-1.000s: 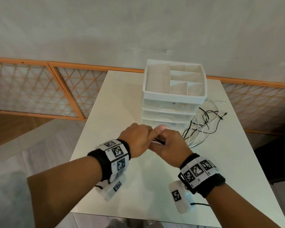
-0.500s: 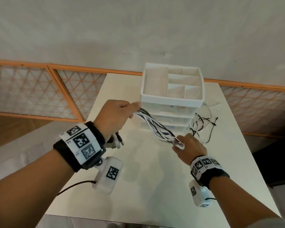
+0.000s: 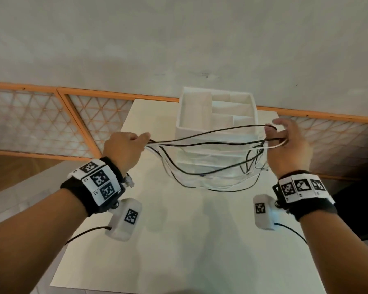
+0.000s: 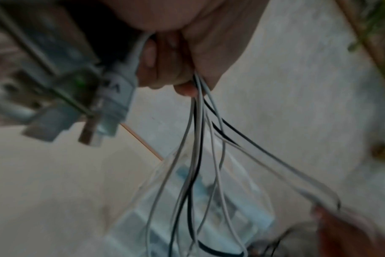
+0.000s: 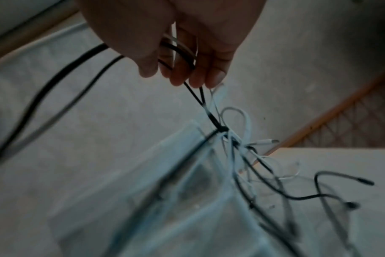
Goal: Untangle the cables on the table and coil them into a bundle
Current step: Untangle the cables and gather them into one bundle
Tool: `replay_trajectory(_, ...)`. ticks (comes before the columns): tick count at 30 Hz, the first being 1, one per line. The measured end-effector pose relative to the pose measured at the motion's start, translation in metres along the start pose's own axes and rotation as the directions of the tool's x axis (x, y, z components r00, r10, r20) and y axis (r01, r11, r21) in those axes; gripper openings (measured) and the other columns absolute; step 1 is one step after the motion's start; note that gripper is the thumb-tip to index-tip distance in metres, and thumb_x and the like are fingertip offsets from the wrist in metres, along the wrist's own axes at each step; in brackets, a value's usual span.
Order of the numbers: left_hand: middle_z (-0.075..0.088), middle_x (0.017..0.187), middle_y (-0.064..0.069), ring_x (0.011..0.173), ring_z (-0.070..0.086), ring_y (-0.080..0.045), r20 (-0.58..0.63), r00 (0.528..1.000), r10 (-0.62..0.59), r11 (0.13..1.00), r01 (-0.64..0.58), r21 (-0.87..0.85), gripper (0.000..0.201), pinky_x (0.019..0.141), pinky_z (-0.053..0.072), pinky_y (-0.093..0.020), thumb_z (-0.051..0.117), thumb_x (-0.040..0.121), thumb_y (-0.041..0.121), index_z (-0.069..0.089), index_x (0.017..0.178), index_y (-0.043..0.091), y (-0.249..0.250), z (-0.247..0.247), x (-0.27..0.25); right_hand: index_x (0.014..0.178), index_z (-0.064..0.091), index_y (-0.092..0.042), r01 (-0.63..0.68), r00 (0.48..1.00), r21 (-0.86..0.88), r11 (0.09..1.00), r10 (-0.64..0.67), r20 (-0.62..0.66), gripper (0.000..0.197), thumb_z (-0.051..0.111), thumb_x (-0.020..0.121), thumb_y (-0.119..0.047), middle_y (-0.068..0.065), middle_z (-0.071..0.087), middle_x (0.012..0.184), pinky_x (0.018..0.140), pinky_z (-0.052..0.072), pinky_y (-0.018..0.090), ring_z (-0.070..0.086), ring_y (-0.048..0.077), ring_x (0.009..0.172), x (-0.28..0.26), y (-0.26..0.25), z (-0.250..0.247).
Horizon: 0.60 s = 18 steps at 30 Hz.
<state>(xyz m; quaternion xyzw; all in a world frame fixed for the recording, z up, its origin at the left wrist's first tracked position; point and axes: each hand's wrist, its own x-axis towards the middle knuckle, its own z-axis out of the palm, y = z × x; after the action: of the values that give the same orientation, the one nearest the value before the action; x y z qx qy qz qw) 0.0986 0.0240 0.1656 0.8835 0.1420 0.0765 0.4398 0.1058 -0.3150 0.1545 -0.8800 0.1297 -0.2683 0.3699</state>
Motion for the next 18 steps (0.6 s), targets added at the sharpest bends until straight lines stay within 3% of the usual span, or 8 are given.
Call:
replay_trajectory(2,0.041,0.035,0.006,0.043,0.038,-0.02,-0.11,0.988,-0.11,0.962,0.078,-0.26,0.048,0.053,0.036,-0.029,0.062,0.091,0.044,0.064,0.065,0.003,0.009,-0.004,0.006,0.108,0.069,-0.023,0.0,0.994,-0.171,0.985,0.018,0.105,0.016,0.059,0.095,-0.023,0.004,0.069,0.093,0.075,0.045,0.024,0.064,0.024,0.086,-0.008,0.025,0.007)
replay_trajectory(4,0.043,0.044,0.002,0.038,0.036,-0.015,-0.166,0.967,-0.192,0.875,0.092,-0.475,0.04,0.046,0.033,-0.023,0.065,0.089,0.043,0.058,0.058,0.017,0.025,-0.012,0.012,0.111,0.07,-0.02,-0.035,0.944,-0.381,0.924,0.156,0.292,0.021,0.057,0.096,-0.025,0.016,0.066,0.112,0.086,0.048,0.036,0.064,0.037,0.102,-0.029,0.07,0.025)
replay_trajectory(7,0.036,0.049,-0.001,0.034,0.031,-0.012,-0.138,0.971,-0.197,0.791,0.074,-0.607,0.045,0.042,0.027,-0.021,0.065,0.089,0.037,0.045,0.053,0.021,0.042,-0.009,0.014,0.114,0.069,-0.023,-0.051,0.789,-0.576,0.816,0.386,0.478,0.028,0.052,0.097,-0.039,0.021,0.061,0.121,0.09,0.05,0.036,0.062,0.038,0.108,-0.074,0.116,0.049)
replay_trajectory(9,0.029,0.048,0.001,0.035,0.027,-0.013,-0.066,0.991,-0.115,0.815,0.056,-0.576,0.05,0.043,0.024,-0.022,0.065,0.09,0.038,0.036,0.053,0.021,0.043,0.003,0.011,0.115,0.068,-0.026,-0.086,0.766,-0.606,0.791,0.442,0.468,0.03,0.05,0.097,-0.042,0.016,0.066,0.121,0.091,0.051,0.035,0.063,0.035,0.109,-0.085,0.117,0.056)
replay_trajectory(12,0.03,0.046,0.002,0.045,0.032,-0.02,0.019,0.997,0.071,0.963,-0.063,-0.26,0.056,0.05,0.027,-0.027,0.063,0.089,0.048,0.035,0.051,0.017,0.03,0.021,0.006,0.1,0.072,-0.028,-0.151,0.826,-0.488,0.86,0.381,0.416,0.027,0.051,0.094,-0.045,0.008,0.07,0.112,0.097,0.049,0.037,0.063,0.026,0.109,-0.053,0.101,0.055)
replay_trajectory(14,0.037,0.041,0.004,0.048,0.041,-0.024,0.095,0.984,0.151,0.988,-0.152,0.005,0.06,0.051,0.027,-0.03,0.059,0.091,0.05,0.041,0.048,0.014,0.019,0.026,0.004,0.086,0.068,-0.031,-0.271,0.902,-0.112,0.956,0.293,0.317,0.015,0.057,0.089,-0.041,0.007,0.07,0.101,0.091,0.05,0.022,0.066,0.02,0.102,-0.021,0.072,0.038)
replay_trajectory(16,0.051,0.051,-0.004,0.058,0.054,-0.029,0.134,0.98,0.147,0.968,-0.17,0.184,0.059,0.052,0.031,-0.031,0.053,0.093,0.051,0.057,0.058,0.004,0.008,0.029,0.003,0.095,0.065,-0.023,-0.168,0.984,0.254,0.952,0.148,0.096,0.012,0.055,0.096,-0.018,0.002,0.068,0.087,0.073,0.042,0.003,0.066,0.002,0.083,-0.001,0.037,0.009)
replay_trajectory(18,0.052,0.057,-0.011,0.064,0.057,-0.034,0.087,0.989,0.116,0.963,-0.133,0.233,0.061,0.053,0.031,-0.032,0.051,0.094,0.05,0.057,0.063,-0.001,-0.002,0.028,0.005,0.107,0.063,-0.019,0.01,0.996,0.2,0.98,0.007,-0.088,0.014,0.05,0.102,-0.019,-0.006,0.066,0.086,0.074,0.038,0.004,0.058,-0.006,0.08,0.002,0.008,-0.017)
